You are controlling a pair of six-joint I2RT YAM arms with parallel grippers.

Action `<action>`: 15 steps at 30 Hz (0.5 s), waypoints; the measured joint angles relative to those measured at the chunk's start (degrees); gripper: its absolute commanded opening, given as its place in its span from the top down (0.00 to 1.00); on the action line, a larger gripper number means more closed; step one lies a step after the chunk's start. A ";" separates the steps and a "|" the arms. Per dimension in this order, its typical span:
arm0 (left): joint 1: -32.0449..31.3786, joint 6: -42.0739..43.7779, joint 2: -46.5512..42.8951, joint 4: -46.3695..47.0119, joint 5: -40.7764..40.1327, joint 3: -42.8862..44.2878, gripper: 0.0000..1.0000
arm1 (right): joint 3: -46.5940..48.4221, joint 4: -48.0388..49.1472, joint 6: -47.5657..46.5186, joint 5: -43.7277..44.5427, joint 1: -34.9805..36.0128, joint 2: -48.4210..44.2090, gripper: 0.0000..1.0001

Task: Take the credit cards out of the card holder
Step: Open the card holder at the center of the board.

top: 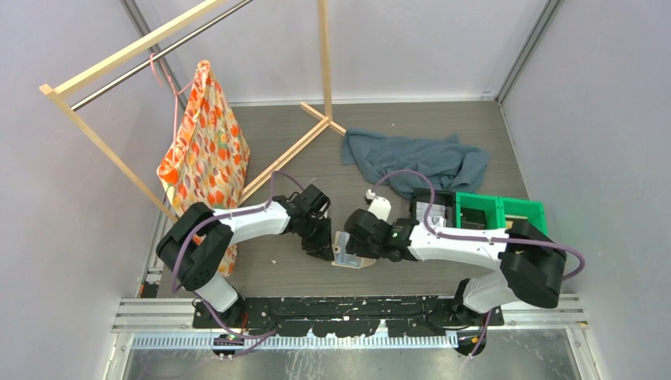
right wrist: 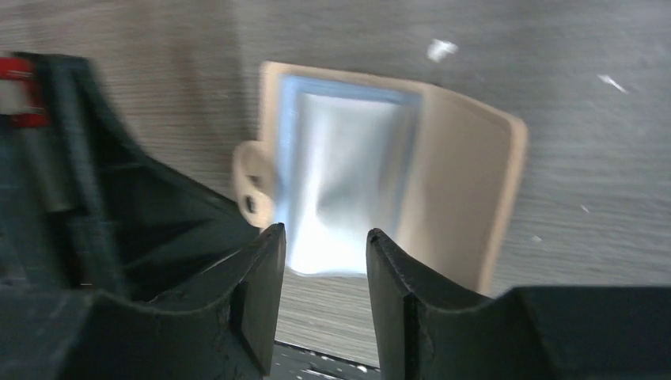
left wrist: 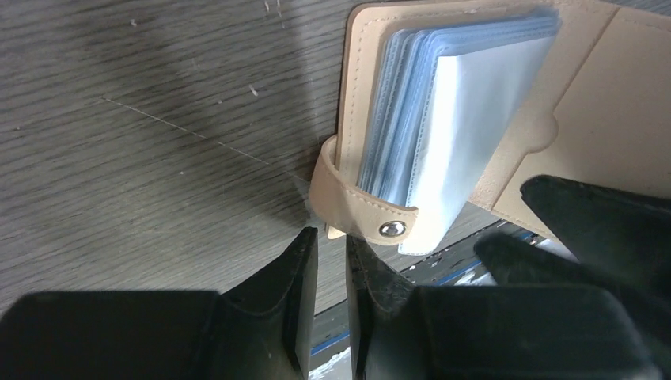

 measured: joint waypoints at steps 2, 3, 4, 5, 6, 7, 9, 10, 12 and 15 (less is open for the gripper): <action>0.00 -0.02 0.00 0.31 0.02 -0.42 0.84 | 4.17 -0.55 -1.33 1.25 0.68 2.56 0.48; 0.00 -0.04 0.00 0.39 0.02 -0.61 0.85 | 5.62 -0.68 -1.81 1.73 0.83 3.50 0.46; 0.00 -0.09 0.00 0.52 0.04 -0.85 0.87 | 7.02 -0.76 -2.32 2.23 1.01 4.61 0.44; 0.00 -0.15 0.00 0.59 0.02 -1.05 0.88 | 7.76 -0.74 -2.62 2.58 1.07 5.46 0.44; 0.00 -0.20 0.00 0.79 0.02 -1.33 0.89 | 8.37 -0.90 -3.02 2.97 1.09 6.43 0.43; 0.02 -0.24 0.00 0.79 0.02 -1.51 0.89 | 8.61 -1.05 -3.17 3.26 1.09 7.34 0.43; 0.02 -0.31 0.00 0.85 0.02 -1.68 0.89 | 8.63 -1.99 -3.19 3.72 1.11 9.40 0.43; 0.02 -0.35 0.00 0.92 0.02 -1.70 0.90 | 8.59 -2.45 -3.19 3.89 1.09 10.38 0.43; 0.20 -0.37 -0.02 0.98 0.02 -1.70 0.89 | 8.31 -3.39 -3.13 4.11 1.11 11.89 0.46; 0.52 -0.35 -0.02 0.98 0.02 -1.70 0.89 | 6.91 -3.52 -2.19 4.92 1.09 11.32 0.49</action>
